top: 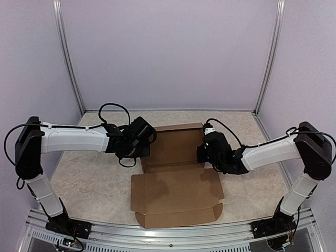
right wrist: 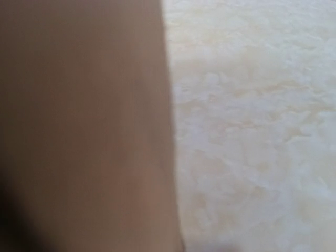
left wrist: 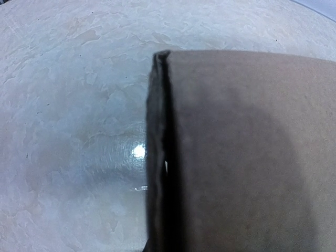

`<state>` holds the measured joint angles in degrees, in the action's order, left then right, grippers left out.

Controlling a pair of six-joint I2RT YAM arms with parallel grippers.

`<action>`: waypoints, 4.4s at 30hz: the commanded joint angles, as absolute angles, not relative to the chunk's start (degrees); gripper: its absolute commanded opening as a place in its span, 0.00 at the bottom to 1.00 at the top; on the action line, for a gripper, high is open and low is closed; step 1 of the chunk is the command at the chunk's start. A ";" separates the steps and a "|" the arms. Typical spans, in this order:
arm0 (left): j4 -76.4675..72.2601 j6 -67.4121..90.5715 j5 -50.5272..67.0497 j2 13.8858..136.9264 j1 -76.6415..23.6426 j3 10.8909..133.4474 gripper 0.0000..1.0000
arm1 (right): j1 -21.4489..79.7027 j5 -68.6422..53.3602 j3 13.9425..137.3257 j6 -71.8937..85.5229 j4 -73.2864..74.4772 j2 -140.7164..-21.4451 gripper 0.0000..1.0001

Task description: Fold the paper box

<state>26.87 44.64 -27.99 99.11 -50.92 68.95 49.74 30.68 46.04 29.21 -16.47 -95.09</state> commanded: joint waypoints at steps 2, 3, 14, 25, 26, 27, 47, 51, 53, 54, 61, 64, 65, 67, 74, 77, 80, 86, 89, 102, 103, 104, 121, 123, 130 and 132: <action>28.79 45.73 -26.80 100.51 -51.94 69.41 0.00 | 50.27 29.83 47.09 29.18 -19.36 -96.50 0.00; 28.77 45.83 -26.81 100.30 -51.94 69.27 0.00 | 50.26 29.73 47.11 29.16 -19.54 -96.62 0.00; 28.95 44.22 -26.01 99.06 -52.72 68.71 0.51 | 50.28 30.53 48.15 28.83 -18.55 -97.41 0.00; 29.50 38.68 -22.28 85.99 -52.50 60.22 0.88 | 49.56 31.37 49.97 26.11 -17.86 -99.16 0.00; 29.65 37.89 -21.30 84.76 -52.35 59.82 0.88 | 49.41 31.16 50.03 26.06 -17.89 -99.49 0.00; 29.63 36.89 -20.23 83.29 -52.19 59.51 0.89 | 49.13 30.76 50.20 25.76 -18.10 -99.83 0.00; 35.35 27.22 -7.33 68.22 -37.15 63.18 0.90 | 43.97 2.13 68.50 5.04 7.68 -101.39 0.00; 35.67 26.57 -3.92 67.77 -35.72 64.01 0.89 | 43.02 -3.81 78.45 -3.78 22.24 -103.94 0.00; 35.22 26.58 -3.86 67.32 -35.68 62.87 0.89 | 42.98 -4.26 84.02 -7.08 29.97 -105.94 0.00; 34.29 27.14 -3.24 66.86 -35.56 61.67 0.89 | 42.93 -4.29 86.78 -8.39 33.79 -106.98 0.00; 31.06 27.87 2.26 65.40 -35.68 57.56 0.87 | 42.89 -6.14 104.29 -17.50 56.39 -114.74 0.00; 29.14 28.35 3.92 64.32 -35.73 55.58 0.87 | 43.04 -6.52 109.63 -19.98 63.92 -118.23 0.00; 28.75 28.26 4.54 64.20 -35.88 55.22 0.87 | 43.25 -5.74 110.94 -20.85 66.21 -119.36 0.00; 28.48 28.16 5.20 64.56 -36.61 54.98 0.87 | 43.86 -3.34 113.33 -22.38 69.89 -121.40 0.00; 22.22 30.11 7.19 70.38 -41.51 53.73 0.86 | 45.95 -0.44 116.39 -26.30 73.03 -124.58 0.00; 20.60 29.96 6.74 73.90 -44.30 54.50 0.86 | 47.42 0.22 117.00 -27.04 73.10 -126.10 0.00; 18.77 30.89 7.62 77.30 -45.98 55.03 0.86 | 48.63 1.37 118.20 -26.85 74.01 -128.27 0.00; 17.21 31.53 7.41 82.37 -48.34 55.81 0.85 | 49.23 1.37 119.68 -26.57 74.41 -130.26 0.00; 15.70 32.26 7.49 83.97 -48.66 55.04 0.84 | 49.30 2.33 120.08 -26.30 74.24 -131.34 0.00; 12.01 35.64 7.89 91.45 -48.78 53.56 0.61 | 50.11 4.55 124.36 -25.70 72.54 -132.85 0.17; 12.12 35.86 7.58 92.21 -48.74 53.39 0.60 | 50.12 4.49 124.36 -25.82 72.27 -132.70 0.18; 12.02 35.94 7.42 92.60 -48.75 53.23 0.58 | 50.10 4.42 124.37 -25.84 72.05 -132.53 0.20; 13.16 39.95 1.52 98.21 -48.95 52.14 0.20 | 50.10 2.57 112.65 -19.00 53.71 -110.80 0.50; 13.37 41.41 0.35 98.41 -49.12 51.68 0.13 | 50.10 3.22 109.43 -17.24 51.13 -107.16 0.55; 15.14 44.77 -4.27 99.00 -49.99 51.97 0.00 | 50.16 8.29 101.99 -10.86 44.84 -94.56 0.61; 16.60 45.62 -5.36 99.49 -50.17 53.06 0.00 | 50.13 10.24 100.00 -8.50 43.23 -90.73 0.62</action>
<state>12.14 43.07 -0.91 97.38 -49.52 52.66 49.63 5.98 103.31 -14.35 47.90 -96.73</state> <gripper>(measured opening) 0.011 0.610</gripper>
